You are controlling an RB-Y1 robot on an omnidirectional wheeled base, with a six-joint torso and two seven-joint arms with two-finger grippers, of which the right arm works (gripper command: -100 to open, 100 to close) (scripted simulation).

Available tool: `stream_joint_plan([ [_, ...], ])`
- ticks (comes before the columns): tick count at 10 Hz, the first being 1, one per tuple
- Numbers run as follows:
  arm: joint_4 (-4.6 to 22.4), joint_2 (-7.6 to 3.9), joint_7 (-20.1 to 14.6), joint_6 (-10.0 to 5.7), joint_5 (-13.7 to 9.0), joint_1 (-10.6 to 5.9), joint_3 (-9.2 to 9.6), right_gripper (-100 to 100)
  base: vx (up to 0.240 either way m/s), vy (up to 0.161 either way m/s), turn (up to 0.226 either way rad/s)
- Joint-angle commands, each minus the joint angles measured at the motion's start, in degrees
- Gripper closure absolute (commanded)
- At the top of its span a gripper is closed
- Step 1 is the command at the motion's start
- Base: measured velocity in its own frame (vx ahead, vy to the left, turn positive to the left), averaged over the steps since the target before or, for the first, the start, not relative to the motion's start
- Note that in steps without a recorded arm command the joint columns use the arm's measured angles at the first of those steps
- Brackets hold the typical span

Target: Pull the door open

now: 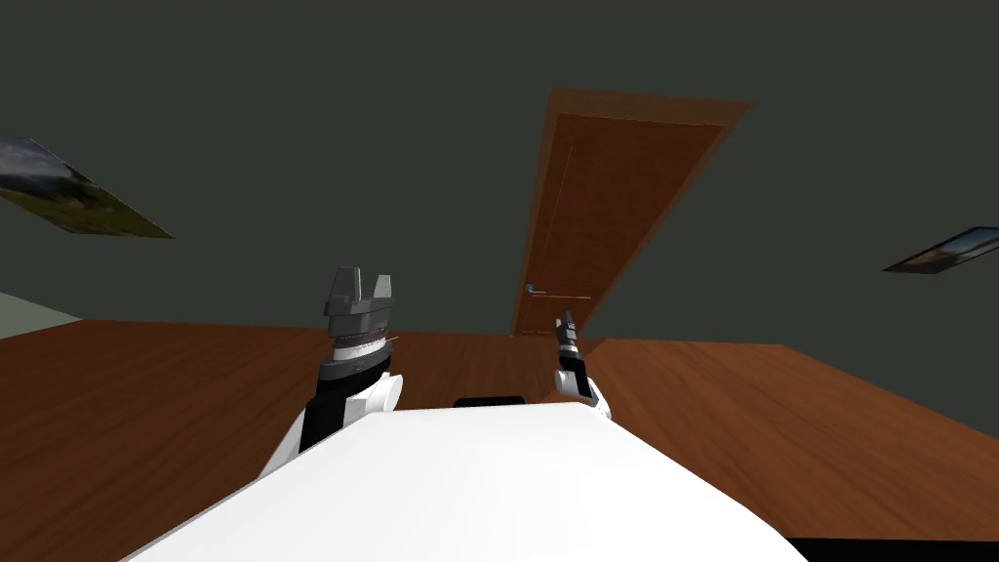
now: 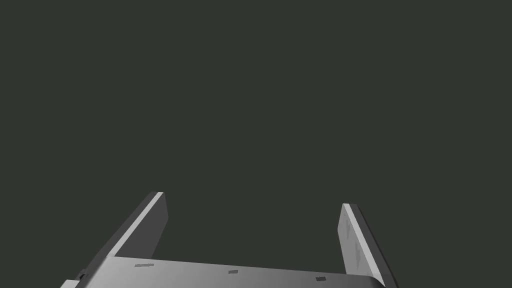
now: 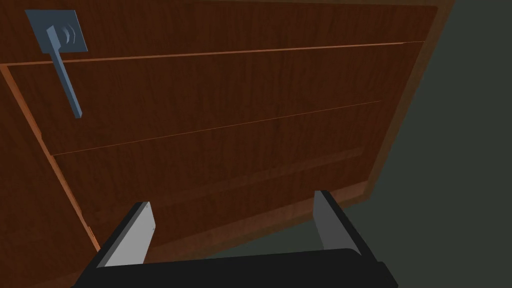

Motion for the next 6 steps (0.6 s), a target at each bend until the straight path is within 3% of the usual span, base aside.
stream_joint_plan([
  [1, 2.9, -0.31, 0.1, -0.52, -0.2, -1.22, -0.40, -100, 0.042, -0.043, 0.103],
  [3, 5.4, -0.56, 0.2, -0.96, -0.3, -2.18, -0.73, -100, 0.062, -0.051, 0.121],
  [6, 11.4, -1.20, 0.4, -2.23, -0.8, -4.99, -1.67, -100, 0.062, -0.055, 0.131],
])
